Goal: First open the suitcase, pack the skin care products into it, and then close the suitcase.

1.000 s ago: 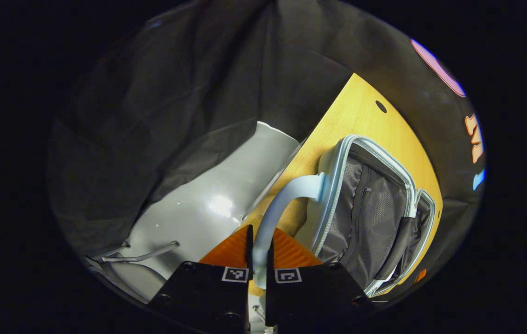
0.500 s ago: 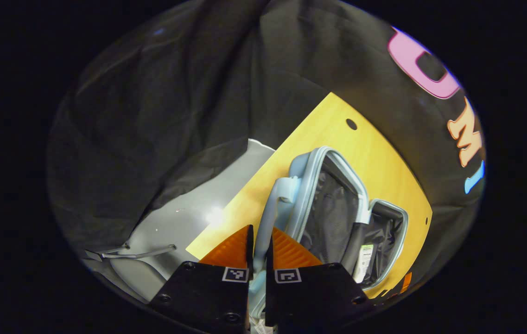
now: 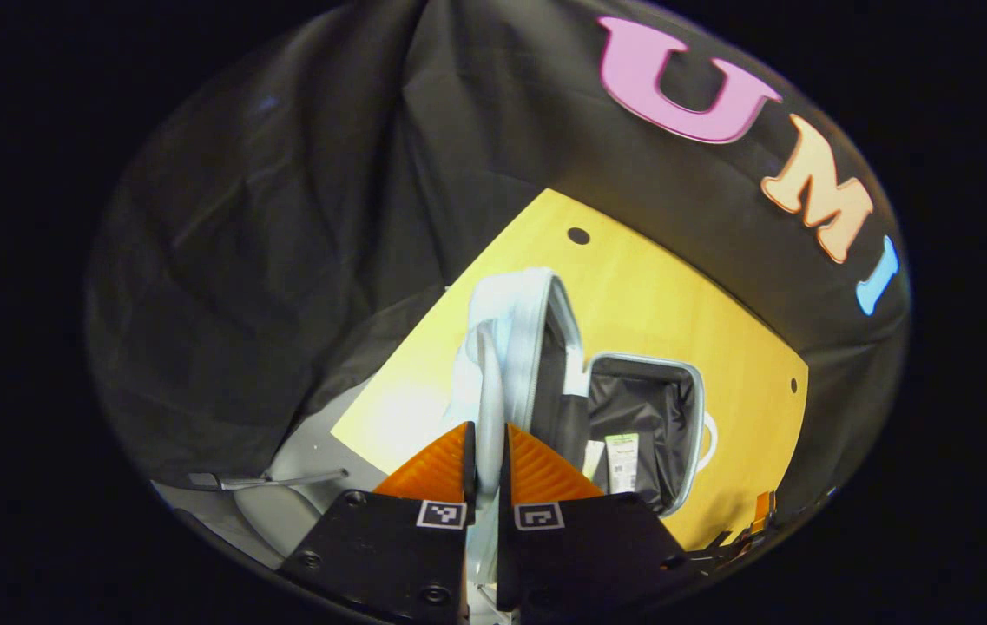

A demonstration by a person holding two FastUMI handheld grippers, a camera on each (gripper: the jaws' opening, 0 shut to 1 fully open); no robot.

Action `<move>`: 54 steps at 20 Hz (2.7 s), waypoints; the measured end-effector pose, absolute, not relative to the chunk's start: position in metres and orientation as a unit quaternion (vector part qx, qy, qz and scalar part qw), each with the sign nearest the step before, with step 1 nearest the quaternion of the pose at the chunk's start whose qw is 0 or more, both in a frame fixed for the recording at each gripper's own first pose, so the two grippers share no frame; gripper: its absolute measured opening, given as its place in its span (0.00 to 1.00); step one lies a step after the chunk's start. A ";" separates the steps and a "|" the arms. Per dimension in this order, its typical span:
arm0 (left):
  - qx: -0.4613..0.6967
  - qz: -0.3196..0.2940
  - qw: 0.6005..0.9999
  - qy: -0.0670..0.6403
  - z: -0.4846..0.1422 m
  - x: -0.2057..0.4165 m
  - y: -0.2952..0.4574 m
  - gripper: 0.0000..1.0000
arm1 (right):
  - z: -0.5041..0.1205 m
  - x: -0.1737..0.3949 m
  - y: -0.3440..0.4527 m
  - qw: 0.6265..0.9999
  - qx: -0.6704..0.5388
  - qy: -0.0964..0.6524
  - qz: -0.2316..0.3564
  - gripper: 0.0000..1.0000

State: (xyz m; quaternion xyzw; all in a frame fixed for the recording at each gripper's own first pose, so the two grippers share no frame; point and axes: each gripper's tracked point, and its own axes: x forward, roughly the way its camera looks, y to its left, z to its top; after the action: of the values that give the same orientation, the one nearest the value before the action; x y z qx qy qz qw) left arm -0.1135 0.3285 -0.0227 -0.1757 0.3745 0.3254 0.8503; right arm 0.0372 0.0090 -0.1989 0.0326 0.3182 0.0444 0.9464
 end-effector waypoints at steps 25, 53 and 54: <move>-0.042 0.146 0.841 0.519 -0.188 0.105 0.050 0.06 | -0.171 0.034 -0.119 0.957 0.012 0.287 0.025 0.98; 0.055 0.193 0.916 0.348 -0.124 0.047 0.019 0.90 | -0.109 0.082 -0.090 0.973 -0.014 0.222 0.068 0.98; 0.059 0.197 0.911 0.357 -0.129 0.042 0.021 0.90 | -0.109 0.082 -0.090 0.972 -0.014 0.222 0.069 0.98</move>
State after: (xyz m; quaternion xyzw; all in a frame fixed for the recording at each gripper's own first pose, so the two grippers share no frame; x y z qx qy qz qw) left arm 0.0423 0.0207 -0.1287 0.0587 0.3566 0.1966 0.9115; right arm 0.0820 -0.0896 -0.1089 -0.0136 0.2220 0.0693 0.9725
